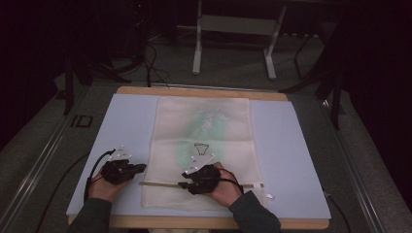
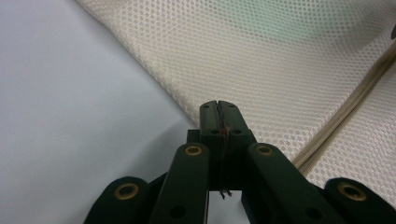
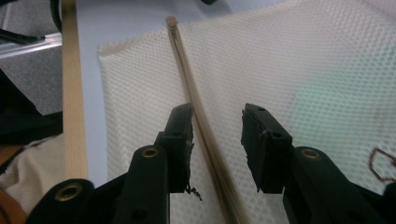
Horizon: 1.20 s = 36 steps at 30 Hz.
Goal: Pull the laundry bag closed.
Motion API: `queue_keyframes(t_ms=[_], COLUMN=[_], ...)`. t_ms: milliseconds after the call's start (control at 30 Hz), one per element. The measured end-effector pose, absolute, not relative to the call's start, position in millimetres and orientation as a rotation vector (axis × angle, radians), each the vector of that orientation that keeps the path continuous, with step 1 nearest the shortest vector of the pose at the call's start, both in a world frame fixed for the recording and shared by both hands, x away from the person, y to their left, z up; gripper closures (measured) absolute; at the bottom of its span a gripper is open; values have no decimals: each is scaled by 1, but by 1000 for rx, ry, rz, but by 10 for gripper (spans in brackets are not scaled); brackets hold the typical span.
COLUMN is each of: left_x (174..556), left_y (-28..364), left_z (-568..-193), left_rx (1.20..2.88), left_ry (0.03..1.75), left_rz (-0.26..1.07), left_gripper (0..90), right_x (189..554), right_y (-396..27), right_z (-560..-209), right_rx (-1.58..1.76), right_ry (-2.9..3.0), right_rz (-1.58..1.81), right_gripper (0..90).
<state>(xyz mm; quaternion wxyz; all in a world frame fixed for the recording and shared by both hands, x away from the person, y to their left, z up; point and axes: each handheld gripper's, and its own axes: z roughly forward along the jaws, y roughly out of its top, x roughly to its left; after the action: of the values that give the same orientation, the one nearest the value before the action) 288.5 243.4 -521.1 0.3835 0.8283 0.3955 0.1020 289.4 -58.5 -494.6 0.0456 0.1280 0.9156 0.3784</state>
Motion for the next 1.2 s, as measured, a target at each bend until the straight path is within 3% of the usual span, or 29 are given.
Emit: queue_keyframes(t_ms=[533, 733, 1200], left_x=[289, 293, 299], left_y=[239, 235, 234], left_z=[-524, -527, -528], left_rx=[2134, 2144, 2145], left_ry=[966, 959, 969], left_rz=[233, 215, 220], left_gripper=[898, 897, 896], right_x=[288, 287, 290], right_y=[-29, -17, 16], right_z=[-499, -503, -511], right_rx=[317, 284, 264], right_ry=[2820, 2827, 2842], right_rz=[1174, 1159, 1169], right_gripper=[638, 759, 754])
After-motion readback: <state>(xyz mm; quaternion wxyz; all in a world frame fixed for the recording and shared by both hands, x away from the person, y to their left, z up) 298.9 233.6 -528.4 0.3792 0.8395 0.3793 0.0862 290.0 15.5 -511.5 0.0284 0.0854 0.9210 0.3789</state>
